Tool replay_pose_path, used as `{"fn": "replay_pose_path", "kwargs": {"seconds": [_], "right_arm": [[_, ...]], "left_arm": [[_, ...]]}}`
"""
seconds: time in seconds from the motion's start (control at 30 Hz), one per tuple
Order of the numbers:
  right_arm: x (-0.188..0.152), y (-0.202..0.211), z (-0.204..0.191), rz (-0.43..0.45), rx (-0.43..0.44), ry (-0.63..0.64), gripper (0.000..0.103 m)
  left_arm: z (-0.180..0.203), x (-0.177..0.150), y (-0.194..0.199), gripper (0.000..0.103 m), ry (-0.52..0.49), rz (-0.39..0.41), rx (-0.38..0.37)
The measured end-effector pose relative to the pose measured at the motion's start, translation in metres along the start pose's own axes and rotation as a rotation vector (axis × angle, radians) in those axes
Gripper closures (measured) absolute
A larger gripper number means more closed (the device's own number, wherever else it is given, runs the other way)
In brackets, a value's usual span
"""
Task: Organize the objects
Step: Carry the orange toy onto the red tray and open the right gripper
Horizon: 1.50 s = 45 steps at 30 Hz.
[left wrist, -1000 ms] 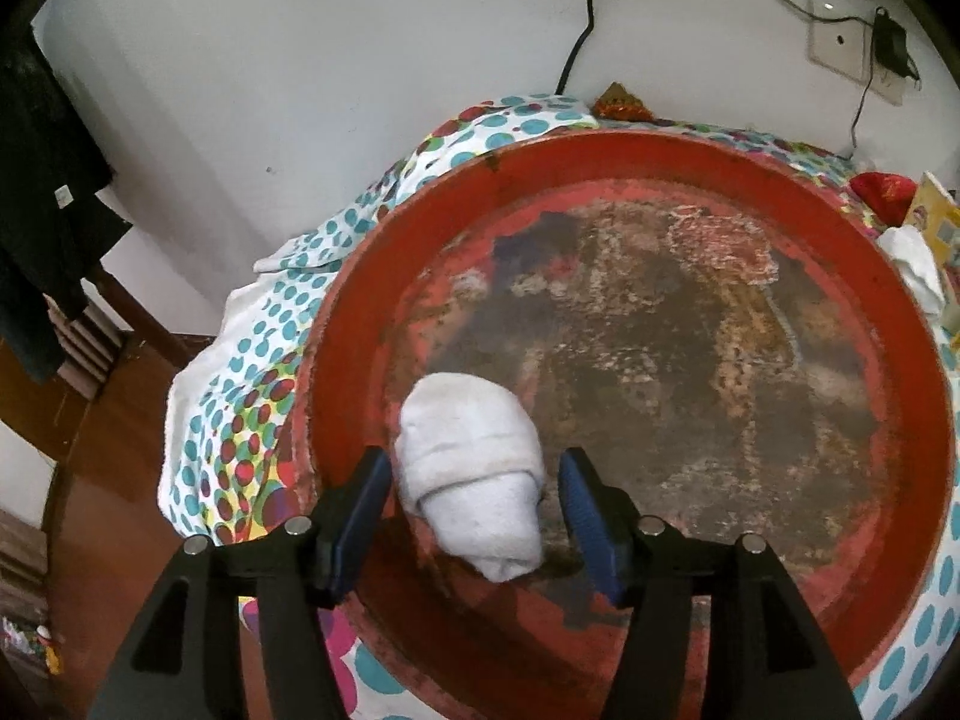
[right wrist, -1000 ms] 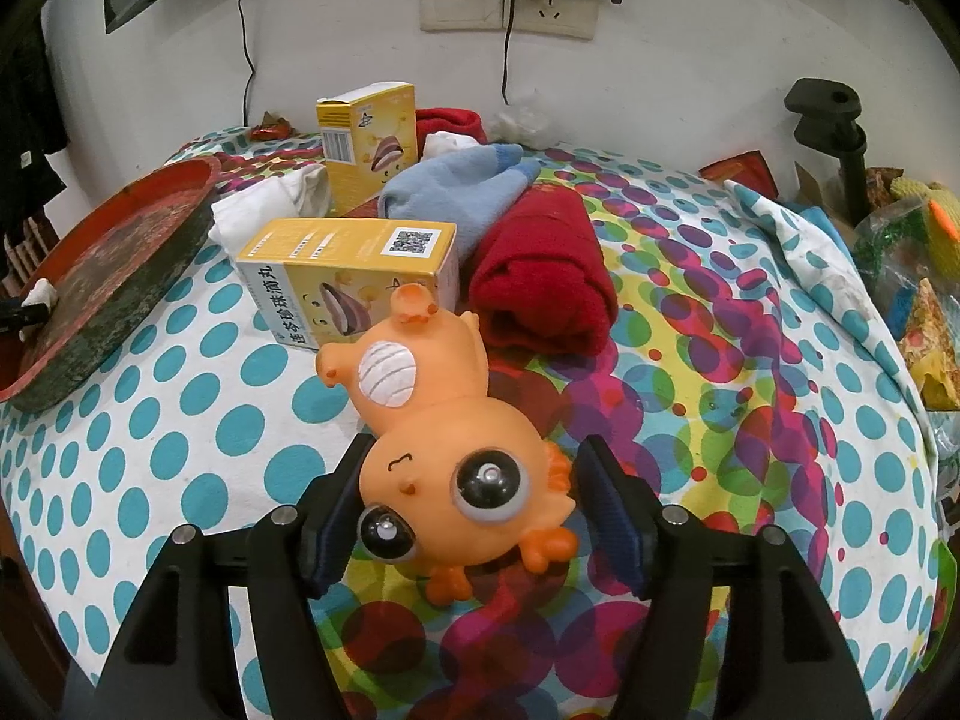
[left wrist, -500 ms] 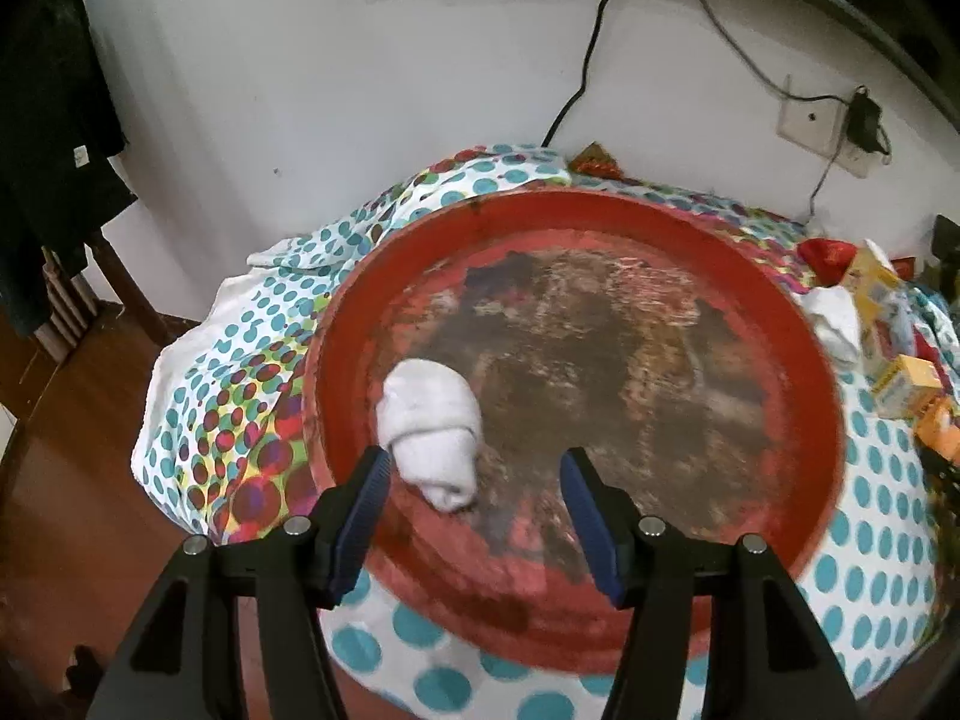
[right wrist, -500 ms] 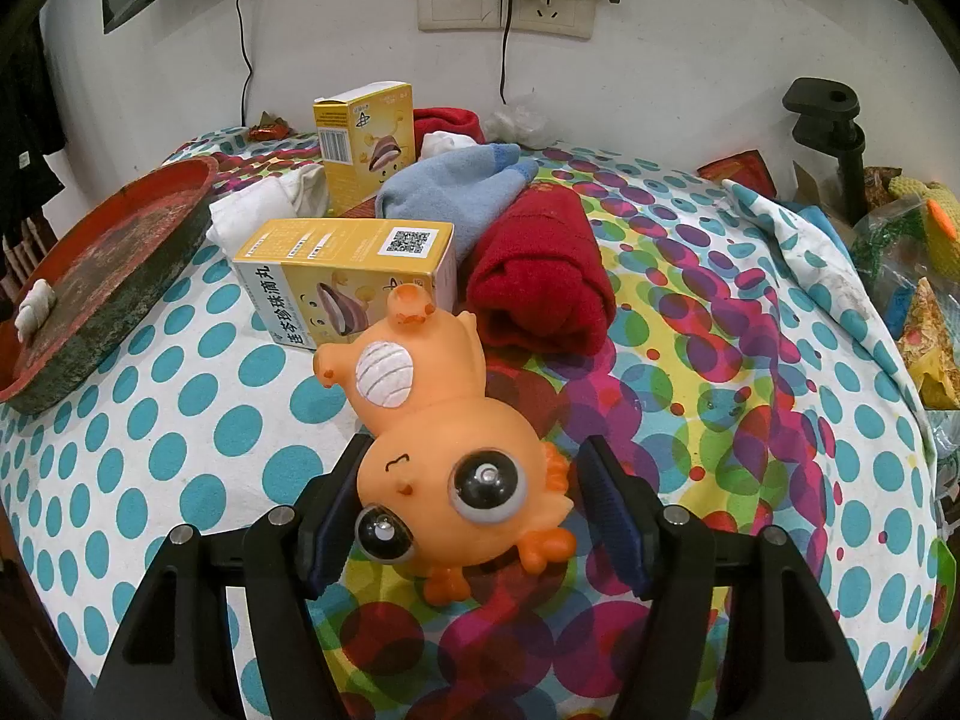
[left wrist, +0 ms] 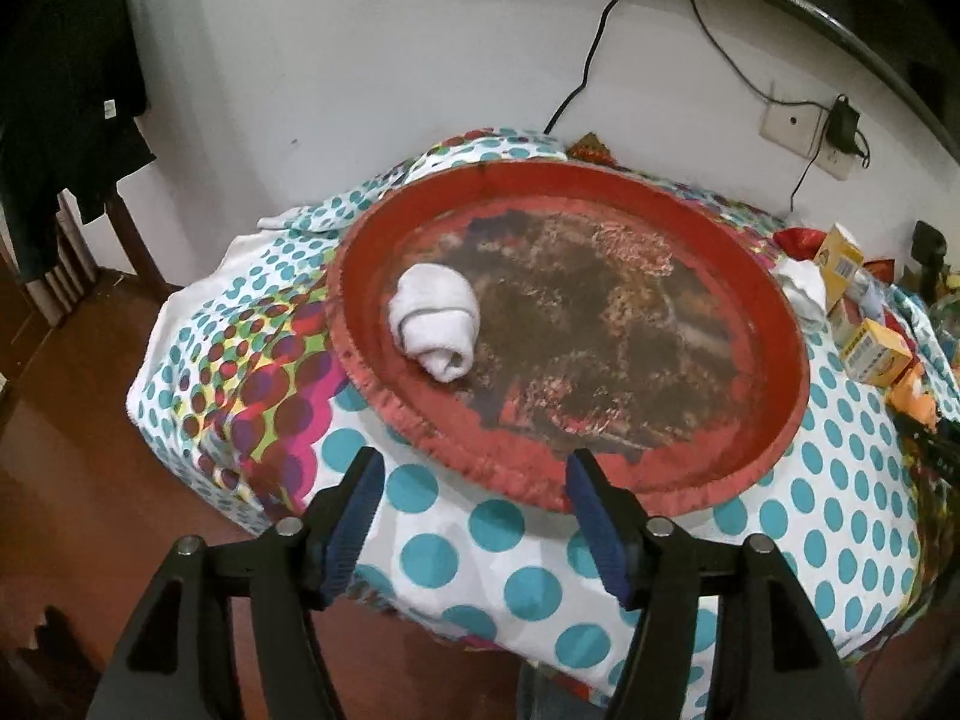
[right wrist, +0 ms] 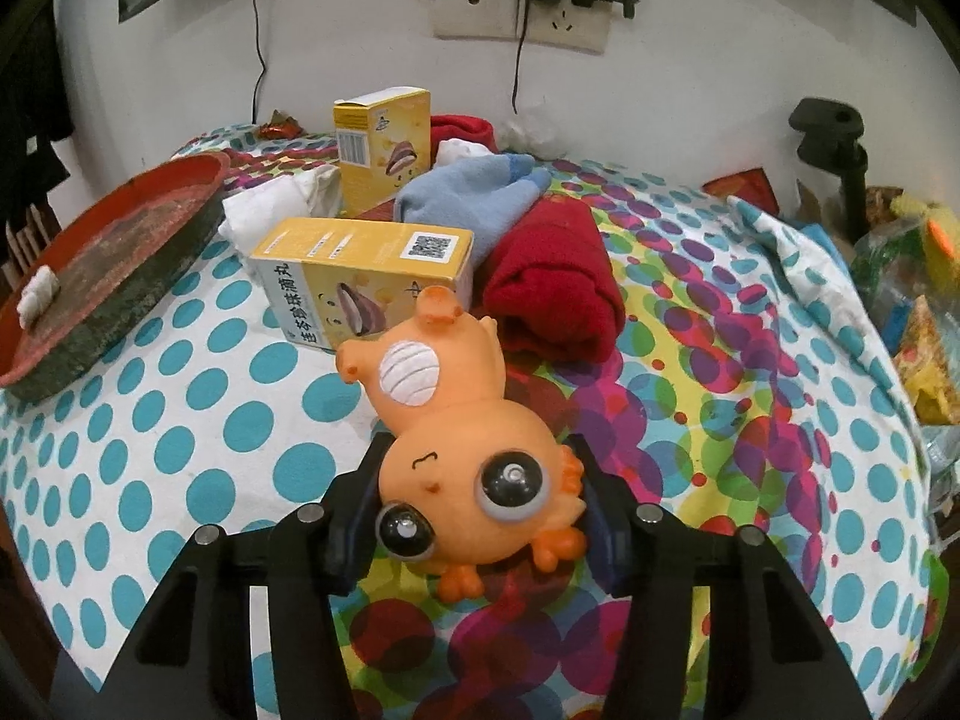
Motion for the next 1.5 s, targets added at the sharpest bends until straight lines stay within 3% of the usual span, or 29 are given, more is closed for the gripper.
{"fn": "replay_pose_path", "kwargs": {"seconds": [0.13,0.3,0.4,0.57,0.93,1.27,1.5], "right_arm": [[-0.003,0.003,-0.005,-0.007,-0.021,-0.031,0.051],[-0.005,0.013,-0.025,-0.012,-0.011,-0.046,0.051],[0.0,0.021,-0.04,-0.006,0.043,-0.054,0.051],[0.01,0.029,-0.08,0.004,0.084,0.013,0.051],[0.05,0.033,-0.174,0.044,0.189,0.136,0.05],[0.091,-0.02,-0.233,-0.035,0.192,0.161,0.05],[0.103,-0.047,-0.242,-0.085,0.162,0.159,0.05]], "left_arm": [[0.0,0.006,0.017,0.036,-0.021,0.062,-0.022],[-0.01,0.007,0.016,0.036,0.011,0.043,-0.032],[-0.016,0.007,0.013,0.036,0.024,0.033,-0.02],[-0.027,0.006,0.011,0.036,0.069,0.012,-0.045],[-0.052,0.009,0.015,0.036,0.122,0.029,-0.004],[-0.068,0.007,0.01,0.036,0.154,0.011,0.0],[-0.078,0.005,0.005,0.036,0.181,-0.008,0.006]]}}
Point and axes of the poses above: each gripper's, at about its wrist camera, not at the fingertips, and y roughly against the way its jaws point, z to its right, x to its top, the point moved 3 cm from there along -y, roughly the way its jaws point, and after that the axes turned 3 degrees about -y, right-handed, at the moved point
